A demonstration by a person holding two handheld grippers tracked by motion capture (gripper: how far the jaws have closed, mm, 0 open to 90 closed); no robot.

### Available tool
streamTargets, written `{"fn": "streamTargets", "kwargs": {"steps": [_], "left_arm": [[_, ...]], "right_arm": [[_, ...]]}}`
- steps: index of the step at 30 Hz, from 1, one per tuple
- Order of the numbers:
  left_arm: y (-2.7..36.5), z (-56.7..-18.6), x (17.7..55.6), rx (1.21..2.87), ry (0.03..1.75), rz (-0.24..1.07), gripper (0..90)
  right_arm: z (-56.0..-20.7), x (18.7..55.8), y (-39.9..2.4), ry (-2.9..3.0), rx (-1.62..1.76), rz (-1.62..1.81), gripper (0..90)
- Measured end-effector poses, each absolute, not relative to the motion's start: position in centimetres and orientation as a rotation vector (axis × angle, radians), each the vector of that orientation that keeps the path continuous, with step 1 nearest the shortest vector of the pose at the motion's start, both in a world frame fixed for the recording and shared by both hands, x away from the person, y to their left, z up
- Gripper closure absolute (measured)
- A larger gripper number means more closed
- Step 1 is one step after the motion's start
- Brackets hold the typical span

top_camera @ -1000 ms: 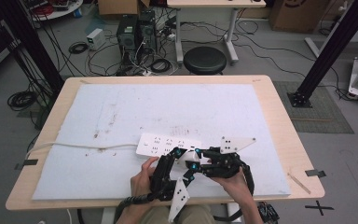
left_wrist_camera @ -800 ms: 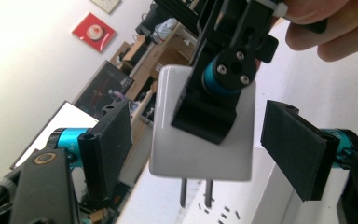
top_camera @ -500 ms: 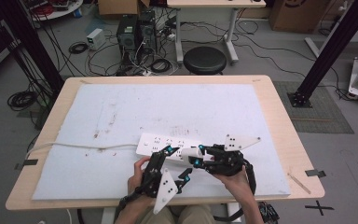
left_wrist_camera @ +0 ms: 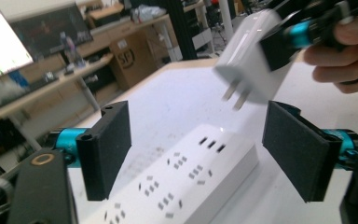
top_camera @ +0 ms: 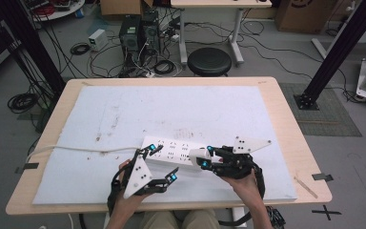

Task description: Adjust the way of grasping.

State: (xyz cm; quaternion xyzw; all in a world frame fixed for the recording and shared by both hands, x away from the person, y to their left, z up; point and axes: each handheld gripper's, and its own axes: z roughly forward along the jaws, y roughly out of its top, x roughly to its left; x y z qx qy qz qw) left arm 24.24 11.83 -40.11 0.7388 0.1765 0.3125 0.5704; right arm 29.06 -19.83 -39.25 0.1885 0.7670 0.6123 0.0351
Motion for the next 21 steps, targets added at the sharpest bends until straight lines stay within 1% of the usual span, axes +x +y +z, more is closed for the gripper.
{"fn": "streamTargets", "kwargs": {"steps": [1,4,7,8,11,13,14,21], "left_arm": [[13.2,-40.4,24.9,1.731,0.487,0.683,22.9],[14.0,-40.6,25.1,1.723,0.513,0.682,22.8],[15.5,-40.7,25.3,1.706,0.567,0.718,22.8],[15.5,-40.7,25.3,1.706,0.567,0.718,22.8],[17.1,-40.6,25.7,1.700,0.639,0.726,22.8],[17.1,-40.6,25.7,1.700,0.639,0.726,22.8],[18.6,-40.7,25.8,1.677,0.708,0.736,22.8],[21.2,-41.1,25.8,1.643,0.822,0.754,22.3]], "right_arm": [[-39.2,29.1,-19.8,2.357,0.579,1.882,63.0],[-39.3,29.0,-20.3,2.345,0.585,1.875,63.1],[-39.4,28.9,-20.6,2.335,0.606,1.874,63.1],[-39.4,28.9,-20.6,2.335,0.606,1.874,63.1],[-39.4,29.0,-20.9,2.316,0.612,1.876,63.1],[-39.4,29.1,-21.0,2.316,0.607,1.873,63.1],[-39.4,29.1,-21.1,2.311,0.616,1.868,63.1],[-39.4,29.5,-21.5,2.305,0.630,1.837,63.1]]}}
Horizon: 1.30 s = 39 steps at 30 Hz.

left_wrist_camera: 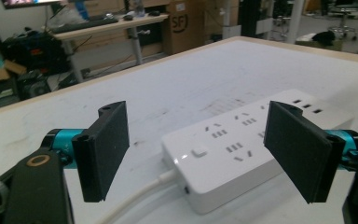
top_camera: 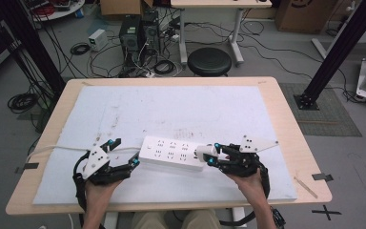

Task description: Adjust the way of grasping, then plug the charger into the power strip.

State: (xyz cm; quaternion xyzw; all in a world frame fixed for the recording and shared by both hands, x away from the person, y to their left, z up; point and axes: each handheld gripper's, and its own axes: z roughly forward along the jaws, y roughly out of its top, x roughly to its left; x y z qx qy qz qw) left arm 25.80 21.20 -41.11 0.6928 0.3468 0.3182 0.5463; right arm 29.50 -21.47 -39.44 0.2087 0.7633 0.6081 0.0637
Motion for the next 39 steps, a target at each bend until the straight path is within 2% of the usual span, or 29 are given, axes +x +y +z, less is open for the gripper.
{"fn": "streamTargets", "kwargs": {"steps": [7,20,21,39], "left_arm": [[24.2,-41.6,24.8,1.582,0.956,0.757,22.3],[26.0,-41.8,23.5,1.555,0.997,0.769,22.3],[26.2,-42.1,23.4,1.553,1.007,0.770,22.2],[27.2,-42.7,23.3,1.539,1.043,0.762,22.2]], "right_arm": [[-38.0,31.1,-21.4,2.349,0.638,1.719,63.1],[-36.4,34.4,-18.5,2.588,0.580,1.428,63.2],[-36.2,35.4,-16.3,2.707,0.489,1.265,63.2],[-34.7,38.0,-11.4,2.909,0.301,0.830,63.1]]}}
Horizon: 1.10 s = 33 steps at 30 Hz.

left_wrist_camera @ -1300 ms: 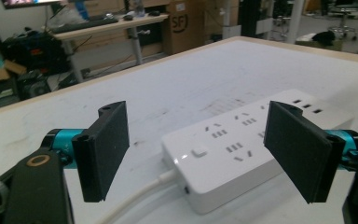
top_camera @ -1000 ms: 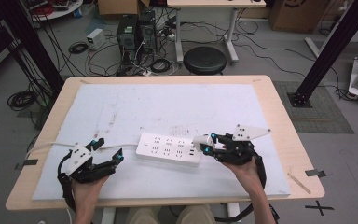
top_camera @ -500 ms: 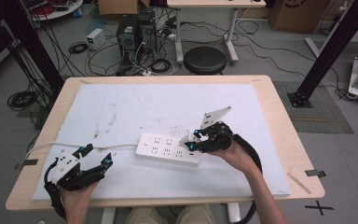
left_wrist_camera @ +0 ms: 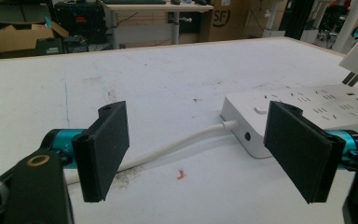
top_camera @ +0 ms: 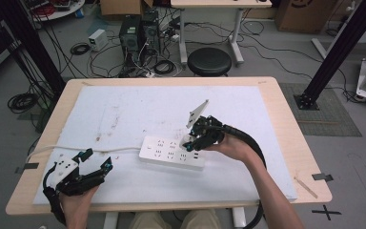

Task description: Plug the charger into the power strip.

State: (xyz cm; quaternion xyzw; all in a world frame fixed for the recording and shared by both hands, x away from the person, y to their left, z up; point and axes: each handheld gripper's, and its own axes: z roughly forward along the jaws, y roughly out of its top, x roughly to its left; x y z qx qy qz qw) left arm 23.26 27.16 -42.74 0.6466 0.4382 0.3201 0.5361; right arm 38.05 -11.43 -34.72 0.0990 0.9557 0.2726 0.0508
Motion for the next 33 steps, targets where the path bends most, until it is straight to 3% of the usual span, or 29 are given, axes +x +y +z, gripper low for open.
{"fn": "streamTargets", "kwargs": {"steps": [6,33], "left_arm": [[27.4,-42.8,23.1,1.538,1.050,0.761,22.2],[27.8,-42.9,22.9,1.540,1.055,0.756,22.2]], "right_arm": [[-35.4,38.9,-9.5,2.966,0.238,0.654,63.2],[-35.9,40.6,-8.3,3.039,0.207,0.561,63.2]]}}
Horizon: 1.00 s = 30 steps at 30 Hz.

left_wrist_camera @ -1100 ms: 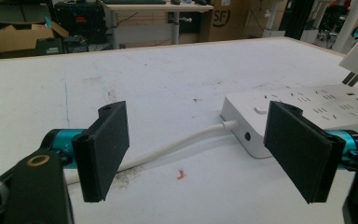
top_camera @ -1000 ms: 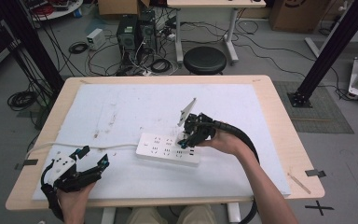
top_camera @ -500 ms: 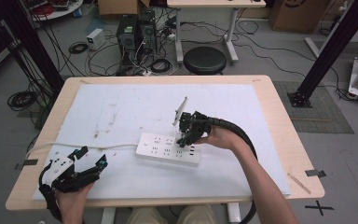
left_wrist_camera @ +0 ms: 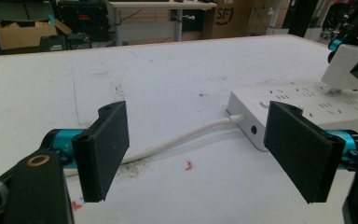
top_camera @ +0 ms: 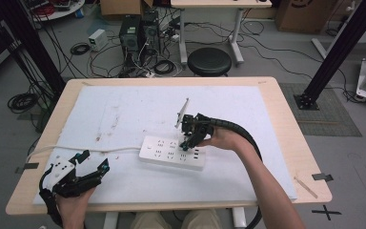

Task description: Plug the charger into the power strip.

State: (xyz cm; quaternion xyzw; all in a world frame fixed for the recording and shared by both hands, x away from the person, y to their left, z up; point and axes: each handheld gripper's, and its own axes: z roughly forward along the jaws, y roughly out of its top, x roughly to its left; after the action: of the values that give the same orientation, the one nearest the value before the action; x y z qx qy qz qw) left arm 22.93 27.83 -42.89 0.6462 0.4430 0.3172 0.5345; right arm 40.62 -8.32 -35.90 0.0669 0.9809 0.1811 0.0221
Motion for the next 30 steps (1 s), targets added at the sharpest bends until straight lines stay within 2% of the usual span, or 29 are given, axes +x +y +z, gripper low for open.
{"fn": "streamTargets", "kwargs": {"steps": [7,30], "left_arm": [[27.7,-42.8,22.9,1.538,1.050,0.748,22.3],[28.1,-42.8,22.6,1.545,1.051,0.752,22.3]], "right_arm": [[-35.9,40.5,-7.1,3.037,0.161,0.480,63.3],[-37.2,40.5,-8.2,3.030,0.194,0.572,63.7]]}}
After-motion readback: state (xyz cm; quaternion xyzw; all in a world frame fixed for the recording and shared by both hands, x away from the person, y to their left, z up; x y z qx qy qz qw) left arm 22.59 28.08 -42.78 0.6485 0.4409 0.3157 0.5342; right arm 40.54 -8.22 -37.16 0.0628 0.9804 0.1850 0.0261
